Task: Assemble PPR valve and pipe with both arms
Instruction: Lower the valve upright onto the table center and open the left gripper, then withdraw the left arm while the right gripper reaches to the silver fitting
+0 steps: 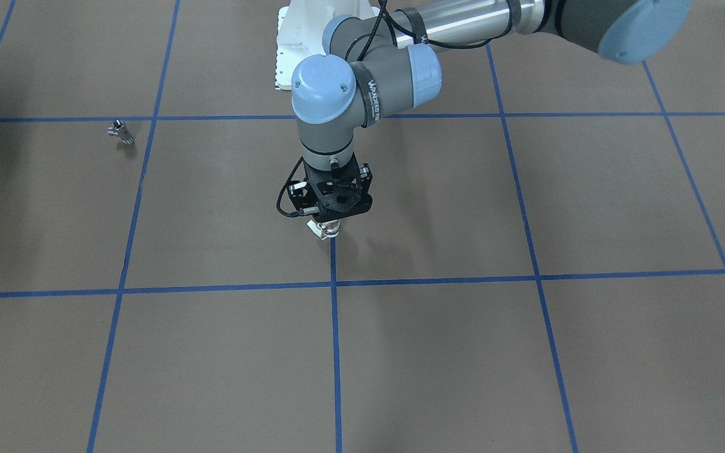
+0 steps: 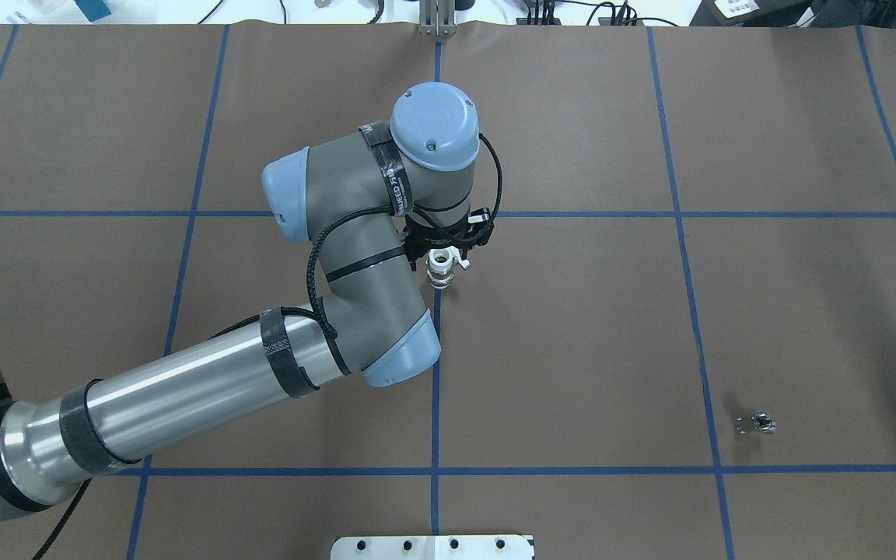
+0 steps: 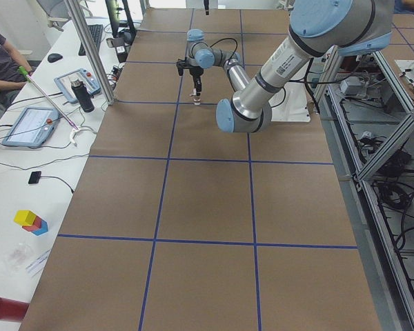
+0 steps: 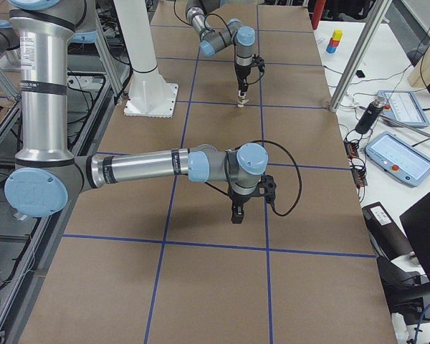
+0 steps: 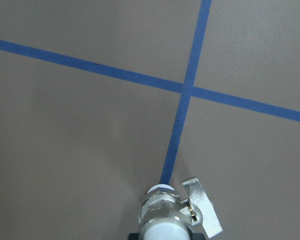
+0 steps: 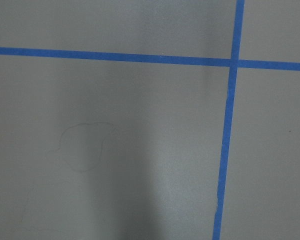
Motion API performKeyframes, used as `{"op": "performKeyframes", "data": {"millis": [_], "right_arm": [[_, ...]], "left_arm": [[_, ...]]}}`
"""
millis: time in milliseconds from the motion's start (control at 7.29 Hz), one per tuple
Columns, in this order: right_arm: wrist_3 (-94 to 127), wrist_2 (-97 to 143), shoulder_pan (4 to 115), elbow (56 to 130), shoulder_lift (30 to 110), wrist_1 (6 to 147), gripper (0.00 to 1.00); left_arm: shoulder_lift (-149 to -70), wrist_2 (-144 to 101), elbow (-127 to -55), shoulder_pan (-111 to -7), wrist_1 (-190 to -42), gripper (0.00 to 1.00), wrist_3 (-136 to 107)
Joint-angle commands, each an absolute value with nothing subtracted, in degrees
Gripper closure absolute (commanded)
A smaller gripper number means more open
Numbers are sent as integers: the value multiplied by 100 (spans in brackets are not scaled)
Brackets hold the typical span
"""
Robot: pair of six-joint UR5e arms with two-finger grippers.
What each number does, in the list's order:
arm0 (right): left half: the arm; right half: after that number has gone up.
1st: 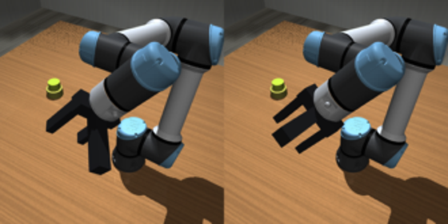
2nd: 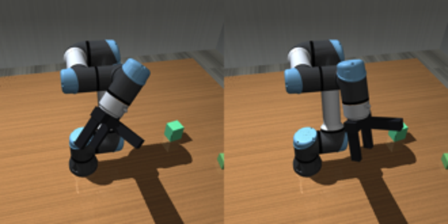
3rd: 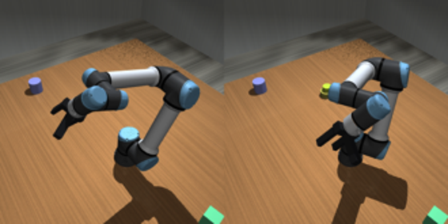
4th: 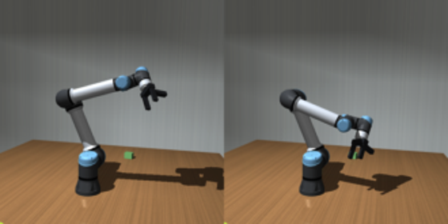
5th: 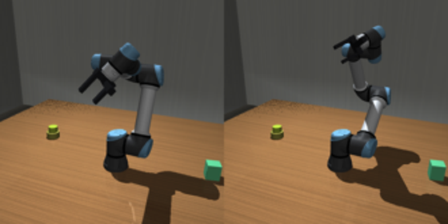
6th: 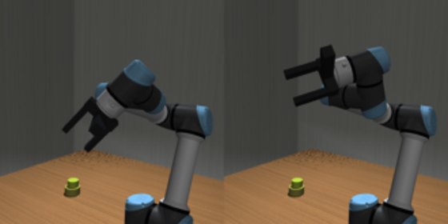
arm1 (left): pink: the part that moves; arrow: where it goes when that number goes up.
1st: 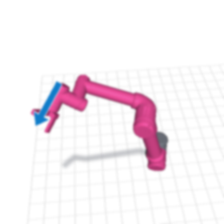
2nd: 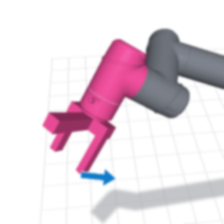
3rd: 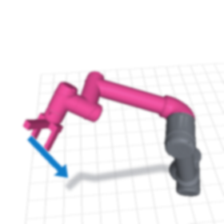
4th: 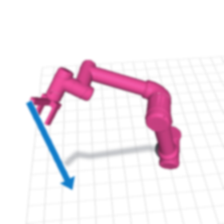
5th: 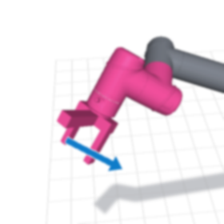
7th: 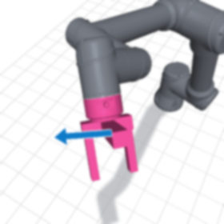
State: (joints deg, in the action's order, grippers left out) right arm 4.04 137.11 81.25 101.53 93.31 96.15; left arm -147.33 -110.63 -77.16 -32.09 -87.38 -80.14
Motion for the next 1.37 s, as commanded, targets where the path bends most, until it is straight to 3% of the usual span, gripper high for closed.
{"op": "performKeyframes", "data": {"millis": [0,137,275,686,961,1235], "right_arm": [[422,13702,7886,10212,9316,9607,0],[709,13693,7614,10343,9282,9563,0],[1591,13624,7150,10467,9351,8875,0],[4955,13335,5727,10651,9981,5522,1],[5990,11802,4234,11518,10623,5194,2],[6622,11569,3730,11751,10722,5212,4]], "left_arm": [[-14713,-11126,-8030,-3286,-8701,22,-7998],[-14287,-11423,-8694,-3452,-8666,22,-7998],[-13490,-11591,-9667,-3524,-8666,15,-7946],[-11687,-11777,-11343,-3866,-8710,15,-7201],[-11400,-11769,-11399,-4016,-8701,15,-6944],[-11391,-11751,-11365,-4060,-8684,14,-6952]]}}
